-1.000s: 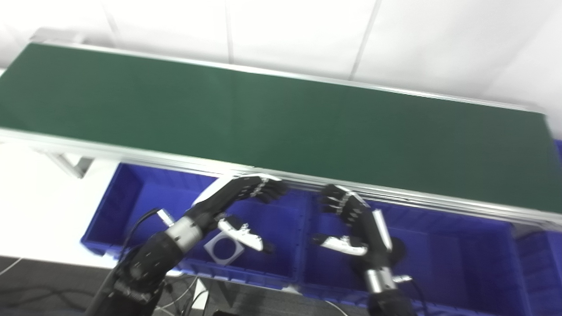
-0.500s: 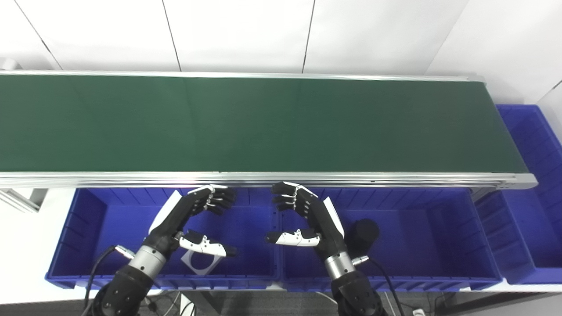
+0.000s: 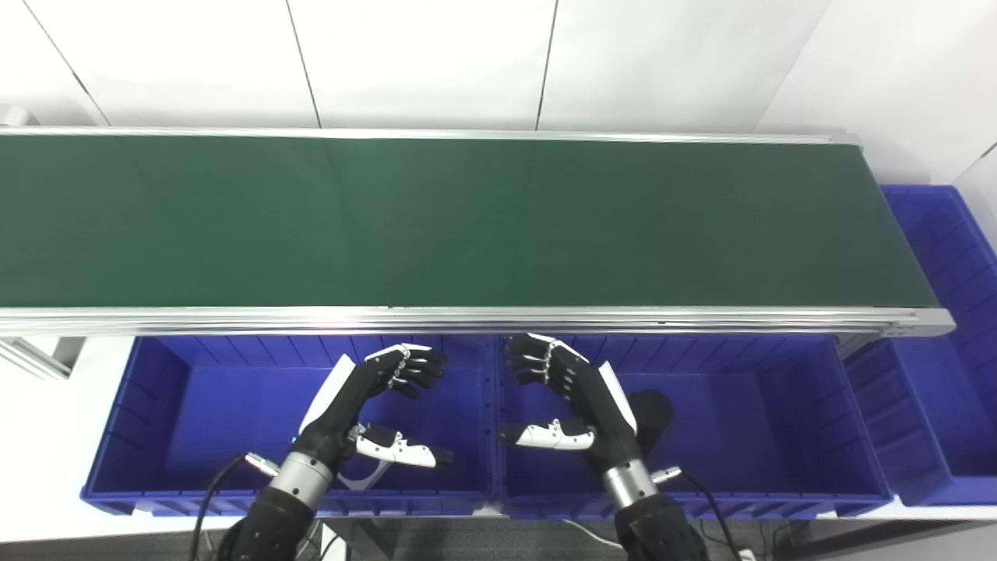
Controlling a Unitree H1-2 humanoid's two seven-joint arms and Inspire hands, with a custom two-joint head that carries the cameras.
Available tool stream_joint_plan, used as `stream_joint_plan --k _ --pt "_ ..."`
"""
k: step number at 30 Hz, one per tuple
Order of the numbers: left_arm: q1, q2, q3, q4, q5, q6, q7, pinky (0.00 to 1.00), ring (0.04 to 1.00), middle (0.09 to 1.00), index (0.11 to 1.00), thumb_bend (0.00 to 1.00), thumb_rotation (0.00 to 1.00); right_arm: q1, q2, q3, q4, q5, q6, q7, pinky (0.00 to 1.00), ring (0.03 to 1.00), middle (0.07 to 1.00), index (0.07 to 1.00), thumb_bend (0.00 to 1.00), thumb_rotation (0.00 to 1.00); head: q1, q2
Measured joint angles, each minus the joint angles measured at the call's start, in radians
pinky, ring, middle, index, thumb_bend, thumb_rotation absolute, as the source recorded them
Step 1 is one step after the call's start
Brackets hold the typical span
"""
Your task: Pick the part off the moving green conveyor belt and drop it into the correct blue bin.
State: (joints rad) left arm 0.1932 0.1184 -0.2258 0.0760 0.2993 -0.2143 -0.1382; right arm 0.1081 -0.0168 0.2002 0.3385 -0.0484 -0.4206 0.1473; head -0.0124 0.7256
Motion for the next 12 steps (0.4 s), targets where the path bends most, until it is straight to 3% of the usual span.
stream_joint_plan --k 12 --pt "0.009 -0.017 -0.028 0.049 0.041 -0.026 0.044 0.6 0.648 0.679 0.689 0.9 0.0 0.013 -0.017 -0.006 0.014 0.055 0.0 0.033 0.67 0.717 0.745 0.732 0.97 0.24 0.026 -0.078"
